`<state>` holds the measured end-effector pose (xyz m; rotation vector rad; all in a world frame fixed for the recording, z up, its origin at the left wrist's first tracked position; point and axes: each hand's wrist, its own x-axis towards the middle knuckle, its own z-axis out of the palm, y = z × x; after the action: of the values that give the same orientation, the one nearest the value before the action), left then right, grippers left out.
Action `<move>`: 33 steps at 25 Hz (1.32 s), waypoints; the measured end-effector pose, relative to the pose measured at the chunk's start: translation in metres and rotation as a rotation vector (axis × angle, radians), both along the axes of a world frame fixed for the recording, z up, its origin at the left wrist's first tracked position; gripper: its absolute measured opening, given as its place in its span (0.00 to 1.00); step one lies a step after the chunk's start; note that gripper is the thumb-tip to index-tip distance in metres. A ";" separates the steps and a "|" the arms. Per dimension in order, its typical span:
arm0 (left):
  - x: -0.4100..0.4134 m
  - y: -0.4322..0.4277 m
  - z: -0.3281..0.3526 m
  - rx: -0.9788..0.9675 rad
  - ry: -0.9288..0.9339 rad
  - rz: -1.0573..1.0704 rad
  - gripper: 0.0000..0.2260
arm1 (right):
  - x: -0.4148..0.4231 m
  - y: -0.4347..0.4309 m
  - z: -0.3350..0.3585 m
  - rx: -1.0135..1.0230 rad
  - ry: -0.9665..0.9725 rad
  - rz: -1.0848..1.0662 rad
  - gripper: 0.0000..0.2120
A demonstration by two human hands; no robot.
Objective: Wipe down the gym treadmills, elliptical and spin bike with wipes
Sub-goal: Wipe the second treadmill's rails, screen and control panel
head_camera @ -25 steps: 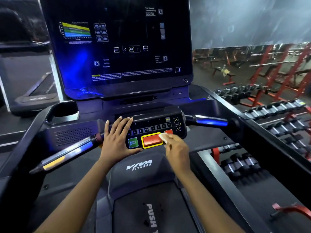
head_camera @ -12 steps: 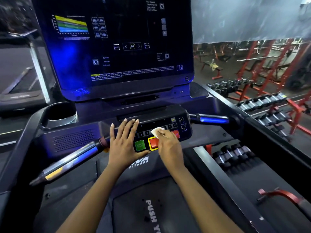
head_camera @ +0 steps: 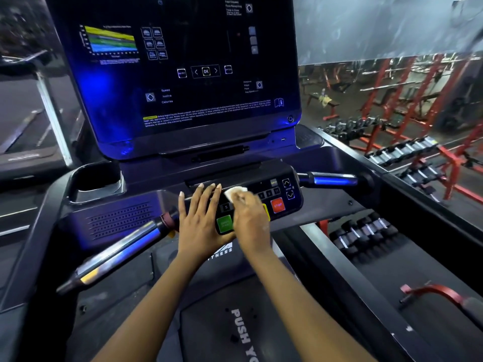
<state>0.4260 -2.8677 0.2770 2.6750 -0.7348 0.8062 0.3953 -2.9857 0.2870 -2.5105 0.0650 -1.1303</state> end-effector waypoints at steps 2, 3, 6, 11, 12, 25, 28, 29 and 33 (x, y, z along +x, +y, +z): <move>0.001 0.005 -0.001 -0.015 -0.013 -0.050 0.42 | -0.010 0.009 -0.002 -0.033 0.014 0.119 0.15; 0.003 0.008 -0.001 0.000 -0.019 -0.065 0.43 | -0.011 0.001 -0.001 -0.034 -0.010 0.135 0.14; 0.009 0.021 0.002 0.043 0.007 -0.090 0.50 | -0.006 -0.059 -0.001 0.111 -0.073 -0.025 0.15; 0.010 0.030 0.004 0.079 0.015 -0.129 0.51 | -0.025 -0.075 -0.026 0.163 0.057 -0.165 0.19; 0.010 0.030 0.005 0.083 0.020 -0.128 0.51 | -0.031 -0.060 -0.029 0.175 0.040 -0.161 0.19; 0.007 0.032 0.008 0.096 0.074 -0.145 0.49 | -0.039 -0.012 -0.029 -0.007 0.064 -0.074 0.20; 0.006 0.037 0.010 0.074 0.097 -0.171 0.48 | -0.042 0.023 -0.027 -0.028 0.044 0.001 0.14; 0.005 0.041 0.010 0.068 0.096 -0.171 0.47 | -0.044 0.034 -0.025 0.001 0.042 0.042 0.16; 0.008 0.061 0.013 0.072 0.097 -0.116 0.52 | -0.031 0.007 -0.004 0.141 -0.061 0.024 0.15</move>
<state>0.4340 -2.8068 0.2898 2.6836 -0.9008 0.6284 0.3639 -2.9785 0.2835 -2.3453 0.0941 -1.1509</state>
